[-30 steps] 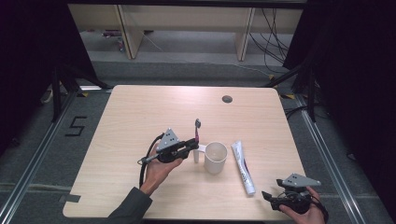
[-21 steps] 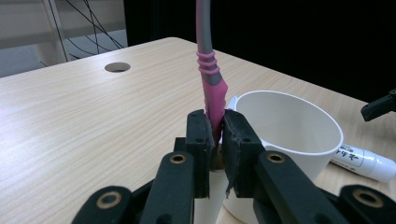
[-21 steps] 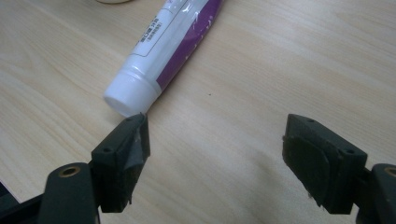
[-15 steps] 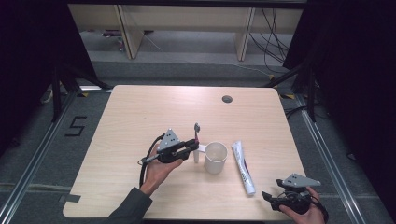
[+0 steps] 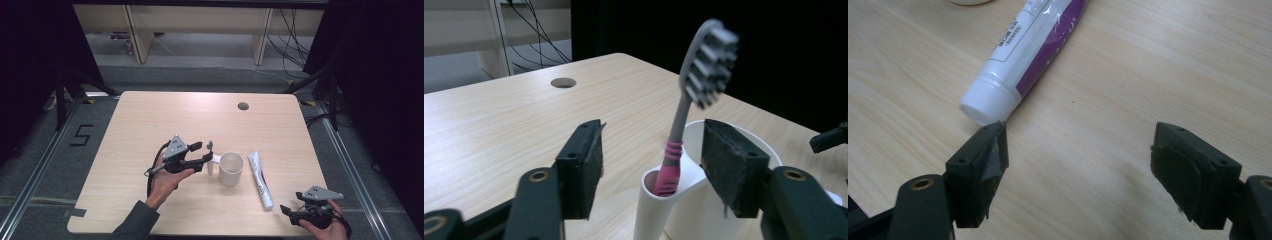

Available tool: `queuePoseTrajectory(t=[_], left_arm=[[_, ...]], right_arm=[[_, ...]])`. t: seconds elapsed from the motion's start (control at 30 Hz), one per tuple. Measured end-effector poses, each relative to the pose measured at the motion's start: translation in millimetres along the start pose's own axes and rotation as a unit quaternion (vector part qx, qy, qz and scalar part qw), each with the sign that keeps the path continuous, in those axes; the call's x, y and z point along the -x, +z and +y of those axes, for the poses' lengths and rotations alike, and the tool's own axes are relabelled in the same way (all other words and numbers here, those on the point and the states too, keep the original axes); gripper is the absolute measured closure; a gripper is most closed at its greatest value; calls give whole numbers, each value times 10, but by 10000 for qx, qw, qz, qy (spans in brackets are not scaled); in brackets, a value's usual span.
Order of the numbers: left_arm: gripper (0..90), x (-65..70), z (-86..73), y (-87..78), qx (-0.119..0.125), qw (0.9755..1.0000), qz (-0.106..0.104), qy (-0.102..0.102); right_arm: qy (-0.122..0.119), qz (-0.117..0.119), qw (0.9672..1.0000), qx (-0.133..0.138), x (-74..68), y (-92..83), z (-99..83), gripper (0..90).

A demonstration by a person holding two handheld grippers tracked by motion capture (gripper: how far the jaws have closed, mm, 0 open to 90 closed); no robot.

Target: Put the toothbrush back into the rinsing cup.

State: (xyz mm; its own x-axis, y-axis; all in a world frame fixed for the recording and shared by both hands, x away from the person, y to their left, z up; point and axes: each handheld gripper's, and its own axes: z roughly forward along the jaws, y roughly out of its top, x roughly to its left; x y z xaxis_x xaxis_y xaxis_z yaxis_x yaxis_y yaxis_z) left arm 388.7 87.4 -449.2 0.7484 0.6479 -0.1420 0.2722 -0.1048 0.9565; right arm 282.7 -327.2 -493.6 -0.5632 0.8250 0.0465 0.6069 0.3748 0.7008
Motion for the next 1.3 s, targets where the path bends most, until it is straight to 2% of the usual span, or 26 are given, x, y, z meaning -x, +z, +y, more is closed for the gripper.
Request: queuePoseTrajectory(t=[0.03,0.1,0.13,0.17,0.2,0.23,0.27,0.3,0.33,0.47,0.57,0.6,0.63,0.8,0.83,0.9,0.93,0.97,1.0,1.13,1.17,1.2,1.23,1.3], left_arm=[[385,3,0,-7,-3,10000,-14,-14],[355,16,-3,-45,-87,10000,2,-11],[349,27,-9,-61,-91,10000,12,-37],[344,32,-10,-76,-127,9999,17,-39],[333,43,-13,-96,-147,9999,33,-60],[324,48,-13,-113,-176,9998,40,-55],[324,57,-17,-132,-174,9998,35,-79],[321,62,-22,-161,-194,9998,39,-72],[315,69,-27,-188,-231,9997,68,-77],[298,83,-55,-293,-331,9994,113,-79],[286,93,-110,-385,-482,9986,163,-125],[283,90,-130,-400,-455,9988,140,-136],[281,92,-152,-432,-491,9985,208,-131],[263,81,-317,-549,-618,9975,194,-297],[257,81,-369,-570,-716,9966,262,-326],[250,82,-436,-584,-785,9960,257,-347],[249,86,-463,-609,-871,9952,309,-319],[245,99,-499,-624,-886,9950,306,-348],[243,103,-520,-639,-932,9947,314,-309],[237,125,-579,-682,-961,9944,312,-303],[236,137,-595,-689,-987,9941,319,-321],[234,148,-611,-696,-1041,9936,313,-304],[233,160,-630,-703,-1085,9933,307,-272],[233,184,-668,-724,-1148,9925,332,-262]], right_arm=[[114,25,9999,-22,-15,-3,-1,240],[-23,-56,10000,19,10,1,3,239],[-2,-64,10000,49,9,0,-1,239],[137,-18,9999,11,-8,-7,-3,239],[33,91,9999,43,16,5,0,239],[21,51,10000,72,16,4,1,239],[60,118,9999,24,16,8,2,239],[12,24,10000,41,16,4,3,240],[102,-8,9999,23,4,-3,0,239],[143,5,9999,34,2,4,-2,240],[195,38,9998,30,-2,-2,-1,240],[187,33,9998,3,-1,-6,1,241],[207,27,9998,-15,-2,-5,2,241],[160,19,9999,0,3,-5,0,241],[165,23,9999,27,-1,-3,-2,241],[56,-18,9999,94,10,-15,-4,241],[-2,-46,9999,111,22,-9,-6,241],[81,5,10000,44,20,-12,-4,241],[59,0,10000,52,28,-7,-6,241],[8,18,10000,78,43,-8,-10,241],[39,-43,10000,37,40,-17,-12,241],[79,10,10000,29,40,-10,-14,241],[239,79,9997,5,21,-8,-16,241],[219,76,9997,51,28,1,-18,241]])
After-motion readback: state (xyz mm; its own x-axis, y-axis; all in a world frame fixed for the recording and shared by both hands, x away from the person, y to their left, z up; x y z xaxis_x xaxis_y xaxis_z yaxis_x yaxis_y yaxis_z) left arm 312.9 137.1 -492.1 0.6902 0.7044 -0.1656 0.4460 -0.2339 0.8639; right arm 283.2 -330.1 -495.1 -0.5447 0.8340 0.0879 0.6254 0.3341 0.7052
